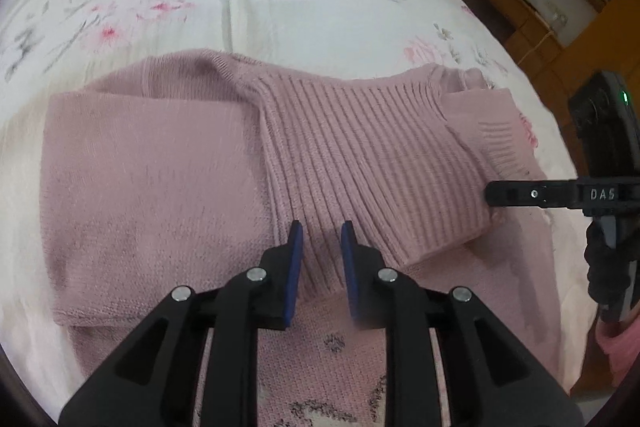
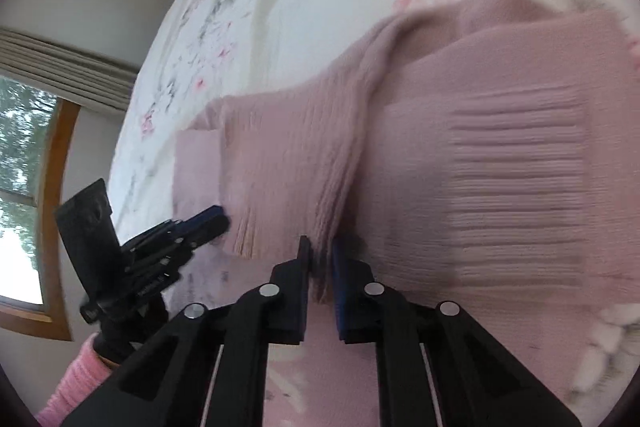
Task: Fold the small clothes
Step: 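Open both tools and move them to the ribbed sweater hem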
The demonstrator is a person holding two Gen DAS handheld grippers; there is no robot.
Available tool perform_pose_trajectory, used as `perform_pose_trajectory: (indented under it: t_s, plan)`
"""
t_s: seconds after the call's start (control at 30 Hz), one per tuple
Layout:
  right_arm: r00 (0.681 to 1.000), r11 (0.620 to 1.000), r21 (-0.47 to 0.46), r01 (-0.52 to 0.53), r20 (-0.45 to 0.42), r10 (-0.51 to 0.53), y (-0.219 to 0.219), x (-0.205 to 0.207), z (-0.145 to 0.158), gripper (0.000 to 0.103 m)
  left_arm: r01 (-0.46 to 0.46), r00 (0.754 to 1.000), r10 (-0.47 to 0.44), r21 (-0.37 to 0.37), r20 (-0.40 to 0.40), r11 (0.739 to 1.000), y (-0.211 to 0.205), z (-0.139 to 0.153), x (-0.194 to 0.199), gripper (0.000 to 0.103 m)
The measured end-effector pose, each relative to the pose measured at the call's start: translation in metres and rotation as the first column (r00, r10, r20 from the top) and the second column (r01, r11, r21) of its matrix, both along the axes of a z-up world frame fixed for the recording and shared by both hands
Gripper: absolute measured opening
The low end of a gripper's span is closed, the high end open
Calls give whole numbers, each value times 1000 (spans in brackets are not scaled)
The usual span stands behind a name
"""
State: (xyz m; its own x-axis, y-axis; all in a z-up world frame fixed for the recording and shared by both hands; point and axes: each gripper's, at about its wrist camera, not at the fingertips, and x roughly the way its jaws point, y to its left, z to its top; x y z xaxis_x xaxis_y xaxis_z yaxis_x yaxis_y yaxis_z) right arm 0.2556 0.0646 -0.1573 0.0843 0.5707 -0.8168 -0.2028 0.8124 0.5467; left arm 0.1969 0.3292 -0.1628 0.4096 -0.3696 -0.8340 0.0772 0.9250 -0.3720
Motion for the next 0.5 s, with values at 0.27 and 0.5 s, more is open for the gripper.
perform_pose_trajectory:
  t_s: [0.27, 0.5]
  plan:
    - [1000, 1000, 10, 14, -26, -13, -14, -5, -20, 13, -53, 998, 53, -7, -26, 999, 6, -3, -8, 19]
    - [996, 999, -12, 39, 78, -38, -55, -99, 27, 24, -113, 994, 113, 15, -11, 993, 6, 33, -86, 36]
